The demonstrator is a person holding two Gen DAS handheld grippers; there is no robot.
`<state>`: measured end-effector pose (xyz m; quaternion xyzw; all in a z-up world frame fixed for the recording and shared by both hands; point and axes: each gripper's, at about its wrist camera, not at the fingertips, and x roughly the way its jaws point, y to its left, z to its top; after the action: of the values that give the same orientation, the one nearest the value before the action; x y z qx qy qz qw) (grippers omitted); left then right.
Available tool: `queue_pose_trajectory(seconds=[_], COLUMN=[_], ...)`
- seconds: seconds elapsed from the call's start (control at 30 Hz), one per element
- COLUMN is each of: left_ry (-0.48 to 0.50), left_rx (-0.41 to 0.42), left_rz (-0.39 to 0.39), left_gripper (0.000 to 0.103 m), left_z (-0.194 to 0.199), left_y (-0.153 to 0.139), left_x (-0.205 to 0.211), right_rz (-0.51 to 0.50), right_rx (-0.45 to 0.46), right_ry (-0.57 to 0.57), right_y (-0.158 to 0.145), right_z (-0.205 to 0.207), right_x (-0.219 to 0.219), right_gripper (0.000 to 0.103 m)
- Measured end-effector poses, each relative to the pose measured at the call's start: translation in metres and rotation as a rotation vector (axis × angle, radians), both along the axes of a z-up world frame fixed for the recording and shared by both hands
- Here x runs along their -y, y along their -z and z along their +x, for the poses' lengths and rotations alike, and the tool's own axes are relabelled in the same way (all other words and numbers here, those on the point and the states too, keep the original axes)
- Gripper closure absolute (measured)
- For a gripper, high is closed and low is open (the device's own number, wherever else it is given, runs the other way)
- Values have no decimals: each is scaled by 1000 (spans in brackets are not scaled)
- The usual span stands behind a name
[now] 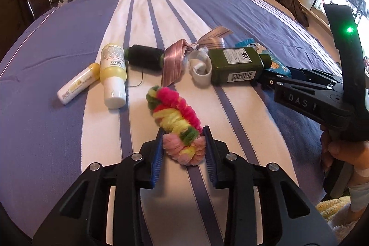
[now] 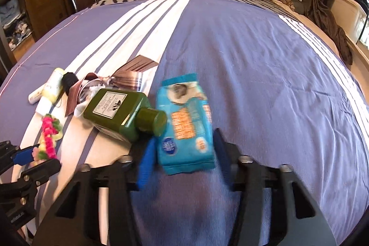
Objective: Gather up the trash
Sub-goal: 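Grasp the fuzzy hair tie with the left tool while the right tool grasps the blue wipes pack, then carry hair tie and wipes pack into the bin and open both tools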
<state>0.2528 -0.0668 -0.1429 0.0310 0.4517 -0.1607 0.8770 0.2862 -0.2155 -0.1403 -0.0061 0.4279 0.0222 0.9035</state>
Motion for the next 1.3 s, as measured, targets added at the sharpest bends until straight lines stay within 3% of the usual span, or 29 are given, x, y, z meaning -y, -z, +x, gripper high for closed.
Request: queue_pose_trajectory(seconds=[0.4, 0.63, 0.93, 1.13, 1.3], left_ry=[3, 12, 44, 56, 82], left_rx=[39, 126, 232, 249, 225], left_rz=[-28, -24, -79, -81, -85], left_gripper=[73, 73, 73, 73, 73], left_z=[-33, -88, -160, -198, -226], left_y=[-21, -56, -98, -96, -76], left_x=[-17, -25, -36, -42, -40], right_rz=[27, 62, 92, 109, 161], right_rx=[72, 161, 264, 288, 259], right_ry=[57, 11, -52, -91, -117], right_y=[-25, -60, -101, -107, -87], right_z=[-53, -120, -202, -250, -280], right_x=[26, 21, 2, -13, -22], right_gripper=[61, 61, 61, 61, 61])
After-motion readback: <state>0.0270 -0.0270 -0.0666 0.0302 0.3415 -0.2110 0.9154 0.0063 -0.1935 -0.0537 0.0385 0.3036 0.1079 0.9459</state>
